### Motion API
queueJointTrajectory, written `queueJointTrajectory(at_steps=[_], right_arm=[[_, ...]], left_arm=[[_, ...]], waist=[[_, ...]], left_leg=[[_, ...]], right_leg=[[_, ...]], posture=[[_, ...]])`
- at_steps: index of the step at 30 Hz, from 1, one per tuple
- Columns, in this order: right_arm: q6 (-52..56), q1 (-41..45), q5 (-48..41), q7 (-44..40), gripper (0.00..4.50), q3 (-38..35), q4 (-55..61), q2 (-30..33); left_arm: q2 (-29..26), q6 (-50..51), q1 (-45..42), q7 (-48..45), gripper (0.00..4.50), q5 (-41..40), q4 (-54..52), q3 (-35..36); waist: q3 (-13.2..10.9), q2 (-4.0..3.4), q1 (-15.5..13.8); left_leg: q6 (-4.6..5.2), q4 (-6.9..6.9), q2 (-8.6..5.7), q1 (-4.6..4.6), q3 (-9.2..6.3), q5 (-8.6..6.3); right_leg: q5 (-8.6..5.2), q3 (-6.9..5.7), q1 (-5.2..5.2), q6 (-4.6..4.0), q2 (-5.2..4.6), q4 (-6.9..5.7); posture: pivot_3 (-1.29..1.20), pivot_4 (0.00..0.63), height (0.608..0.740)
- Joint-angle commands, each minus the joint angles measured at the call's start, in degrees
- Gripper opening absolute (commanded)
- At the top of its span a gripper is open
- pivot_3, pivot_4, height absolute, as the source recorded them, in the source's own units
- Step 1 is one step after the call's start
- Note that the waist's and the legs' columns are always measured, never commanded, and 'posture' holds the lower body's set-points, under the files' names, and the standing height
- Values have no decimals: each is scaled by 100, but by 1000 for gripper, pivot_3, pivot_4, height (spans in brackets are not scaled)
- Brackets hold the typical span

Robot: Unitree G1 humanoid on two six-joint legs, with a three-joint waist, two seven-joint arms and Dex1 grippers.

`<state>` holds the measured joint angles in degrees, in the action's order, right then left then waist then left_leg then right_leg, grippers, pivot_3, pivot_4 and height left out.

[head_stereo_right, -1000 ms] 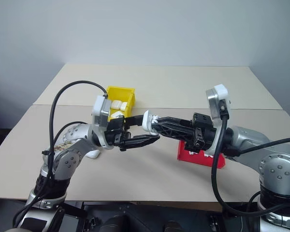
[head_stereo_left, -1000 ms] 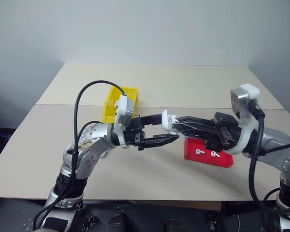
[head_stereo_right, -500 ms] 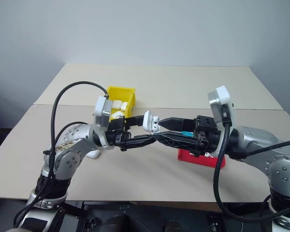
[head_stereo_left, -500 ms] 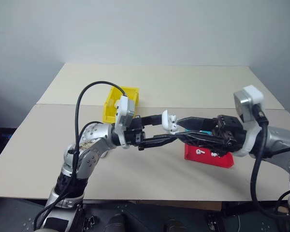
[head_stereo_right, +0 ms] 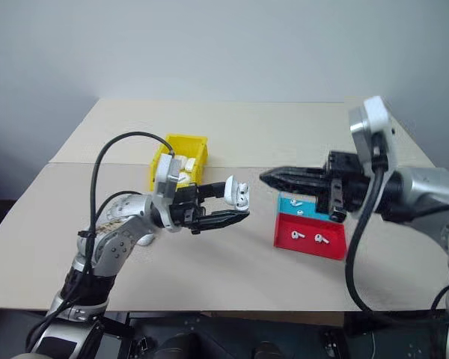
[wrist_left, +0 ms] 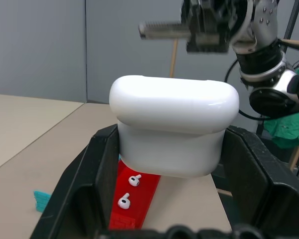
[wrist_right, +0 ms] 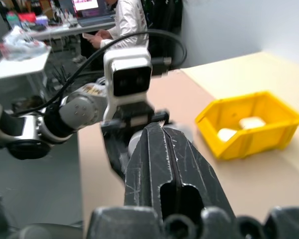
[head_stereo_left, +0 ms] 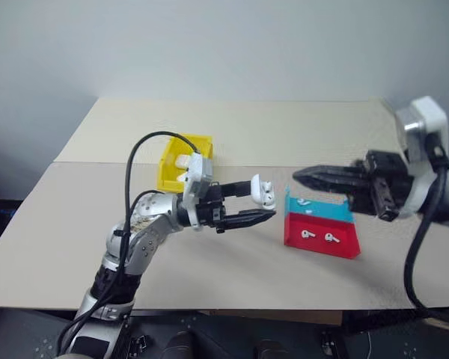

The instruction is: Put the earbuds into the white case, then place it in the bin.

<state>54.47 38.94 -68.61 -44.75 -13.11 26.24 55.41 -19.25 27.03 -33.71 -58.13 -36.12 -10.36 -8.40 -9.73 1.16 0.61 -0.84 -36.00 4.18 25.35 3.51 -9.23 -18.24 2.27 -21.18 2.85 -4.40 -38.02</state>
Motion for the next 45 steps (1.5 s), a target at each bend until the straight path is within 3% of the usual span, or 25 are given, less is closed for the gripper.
queueJointTrajectory(at_steps=[1,8,14,21,27,32,35,38,42,45], right_arm=[[150,762,302,89,30,544,-56,-31],[650,2029,1015,-19,30,1812,-86,-308],[549,2075,2027,-345,30,2599,250,-92],[449,1632,2164,-753,30,1971,136,252],[413,1024,1656,-595,30,847,66,-49],[-169,22,1576,-762,30,-60,173,-268],[-606,-809,2052,-864,30,-29,272,-178],[-655,-972,2288,-577,30,168,354,-247],[-861,-1144,2597,-433,30,419,542,-356],[-892,-1178,2645,-377,30,483,601,-405]], left_arm=[[161,-319,-166,-70,2785,207,121,-129],[494,-668,-421,-192,2785,549,515,-316],[541,-705,-345,-139,2785,594,427,-258],[403,-604,-34,125,2785,519,-54,-54],[324,-562,207,472,2785,535,-461,109],[251,-649,244,1330,2785,986,-565,431],[334,-609,62,2502,2785,1570,-526,734],[428,-478,-155,3334,2785,2029,-302,875],[591,-142,-894,4661,2785,2765,787,1086],[661,-164,-1246,5065,2785,3062,1566,1060]], waist=[[0,0,5],[0,0,-10],[0,0,-16],[0,0,-35],[0,0,-52],[1,2,-77],[6,10,-120],[5,10,-113],[5,11,-123],[4,12,-124]], left_leg=[[0,1,0,2,0,0],[3,-2,0,23,0,-2],[7,-3,0,29,0,-4],[8,-9,0,34,0,-5],[9,-9,2,32,-1,-5],[9,-12,1,26,-1,-5],[12,-15,0,25,-5,-7],[13,-23,-2,25,-3,-8],[13,-30,-1,22,-10,-7],[13,-29,-5,23,-8,-8]], right_leg=[[0,0,-2,0,0,2],[0,-3,-17,0,-2,2],[0,-3,-24,0,-2,2],[0,-3,-27,0,-2,-2],[0,-4,-22,0,-2,-1],[0,-5,-16,0,-2,-3],[1,-10,-9,1,-2,3],[3,-5,-10,6,-3,-4],[6,-9,-6,10,1,-6],[7,-7,-4,13,-2,-2]], posture=[[0,150,740],[0,150,740],[0,150,740],[0,150,740],[0,150,740],[0,150,740],[0,150,740],[0,150,740],[0,150,740],[0,150,740]])
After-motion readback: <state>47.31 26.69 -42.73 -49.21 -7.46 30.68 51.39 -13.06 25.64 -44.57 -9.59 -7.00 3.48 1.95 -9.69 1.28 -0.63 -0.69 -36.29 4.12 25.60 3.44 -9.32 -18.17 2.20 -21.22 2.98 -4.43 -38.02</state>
